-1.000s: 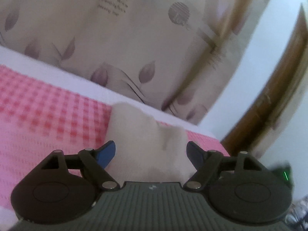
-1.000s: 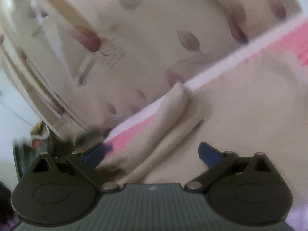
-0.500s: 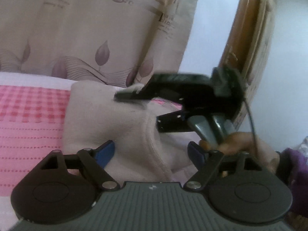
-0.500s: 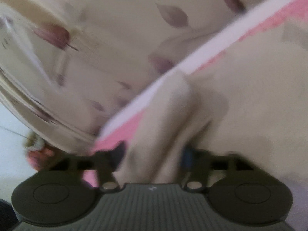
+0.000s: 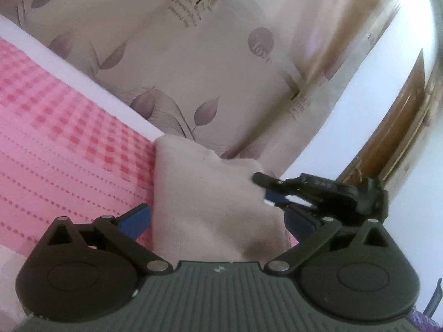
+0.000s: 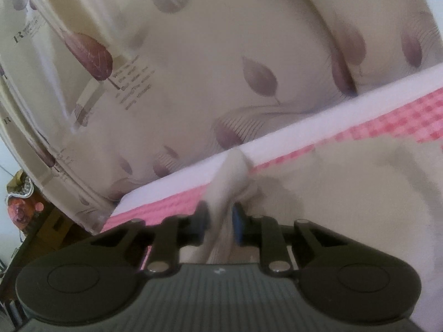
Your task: Fold small clothes
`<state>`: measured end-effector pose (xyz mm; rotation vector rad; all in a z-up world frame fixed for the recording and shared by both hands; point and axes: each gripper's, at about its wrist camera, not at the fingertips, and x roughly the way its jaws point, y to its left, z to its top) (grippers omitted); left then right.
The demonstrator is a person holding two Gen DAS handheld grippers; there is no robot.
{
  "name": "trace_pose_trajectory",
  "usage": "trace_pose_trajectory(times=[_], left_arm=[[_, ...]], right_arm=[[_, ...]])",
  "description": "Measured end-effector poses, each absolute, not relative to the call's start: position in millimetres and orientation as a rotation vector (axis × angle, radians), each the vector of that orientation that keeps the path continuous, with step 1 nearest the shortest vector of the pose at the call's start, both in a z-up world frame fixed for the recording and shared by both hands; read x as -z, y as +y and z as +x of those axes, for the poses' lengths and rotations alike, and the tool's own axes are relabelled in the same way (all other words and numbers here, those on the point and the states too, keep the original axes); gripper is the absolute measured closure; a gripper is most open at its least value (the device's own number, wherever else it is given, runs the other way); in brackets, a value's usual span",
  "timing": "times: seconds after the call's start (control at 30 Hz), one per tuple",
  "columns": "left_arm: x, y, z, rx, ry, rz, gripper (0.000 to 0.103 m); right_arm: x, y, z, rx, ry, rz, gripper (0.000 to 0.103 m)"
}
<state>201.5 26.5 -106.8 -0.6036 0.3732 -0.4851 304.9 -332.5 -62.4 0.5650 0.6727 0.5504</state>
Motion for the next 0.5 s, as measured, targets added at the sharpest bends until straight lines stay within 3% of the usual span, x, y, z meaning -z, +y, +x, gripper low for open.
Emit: trace_pose_trajectory(times=[0.23, 0.27, 0.33, 0.37, 0.4, 0.5], left_arm=[[103.0, -0.7, 193.2, 0.534, 0.366, -0.414, 0.001], [103.5, -2.2, 192.6, 0.534, 0.365, -0.409, 0.001], [105.0, -0.7, 194.9, 0.530, 0.369, -0.422, 0.001], [105.8, 0.6, 197.3, 0.523, 0.374, -0.436, 0.001], [106.4, 2.9, 198.5, 0.518, 0.379, -0.451, 0.001], [108.8, 8.8, 203.1, 0.507, 0.391, -0.495, 0.001]], right_arm=[[89.9, -352.3, 309.6, -0.538, 0.757, 0.709, 0.086], [93.4, -355.0, 308.3, -0.541, 0.756, 0.739, 0.078], [96.9, -356.7, 304.5, -0.541, 0.750, 0.765, 0.047], [98.4, -354.1, 303.8, -0.546, 0.760, 0.769, 0.020], [100.6, -352.3, 303.0, -0.544, 0.772, 0.777, 0.013], [108.4, -347.6, 301.7, -0.571, 0.788, 0.818, 0.013]])
